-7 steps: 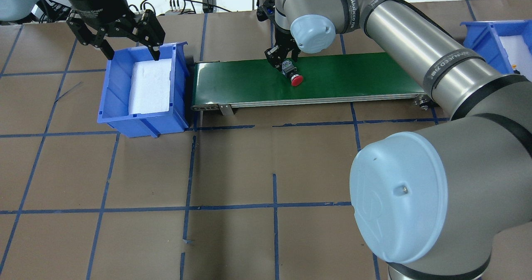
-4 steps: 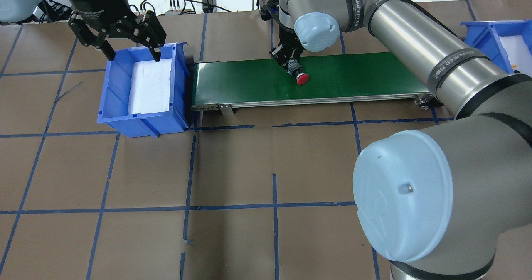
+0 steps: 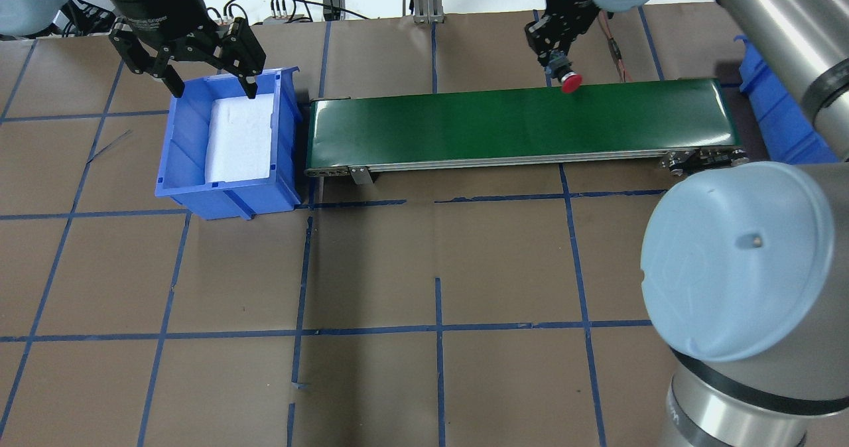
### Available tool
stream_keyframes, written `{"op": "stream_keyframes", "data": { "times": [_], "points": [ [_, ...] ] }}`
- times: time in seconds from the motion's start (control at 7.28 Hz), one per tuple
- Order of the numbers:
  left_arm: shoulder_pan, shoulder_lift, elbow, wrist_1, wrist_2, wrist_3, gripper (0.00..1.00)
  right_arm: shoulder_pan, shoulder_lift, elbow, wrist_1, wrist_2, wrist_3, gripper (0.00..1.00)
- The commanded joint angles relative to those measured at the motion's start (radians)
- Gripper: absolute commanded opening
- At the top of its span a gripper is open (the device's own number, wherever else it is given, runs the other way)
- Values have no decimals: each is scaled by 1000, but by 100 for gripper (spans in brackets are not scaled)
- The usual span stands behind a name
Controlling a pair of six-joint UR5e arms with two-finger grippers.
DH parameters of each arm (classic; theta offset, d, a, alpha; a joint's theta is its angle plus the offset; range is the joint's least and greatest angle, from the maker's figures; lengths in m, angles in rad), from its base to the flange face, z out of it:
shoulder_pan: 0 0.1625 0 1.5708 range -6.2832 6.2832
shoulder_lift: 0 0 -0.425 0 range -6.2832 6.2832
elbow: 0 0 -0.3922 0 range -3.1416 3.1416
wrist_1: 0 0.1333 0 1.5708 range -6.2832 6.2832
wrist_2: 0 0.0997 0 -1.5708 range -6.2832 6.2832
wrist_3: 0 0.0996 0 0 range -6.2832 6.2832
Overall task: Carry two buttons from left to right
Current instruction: 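Carry the red button to the blue bin with the right gripper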
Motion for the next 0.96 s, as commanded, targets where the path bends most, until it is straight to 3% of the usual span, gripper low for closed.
{"op": "stream_keyframes", "data": {
  "times": [0.0, 0.41, 0.82],
  "points": [
    [0, 0, 0, 0, 0, 0, 100, -180, -29, -12, 57, -28, -129, 8],
    [0, 0, 0, 0, 1, 0, 100, -394, -21, -23, 62, -65, -381, 8],
    [1, -2, 5, 0, 0, 0, 100, -524, 28, -108, 63, -65, -472, 8]
  ]
}}
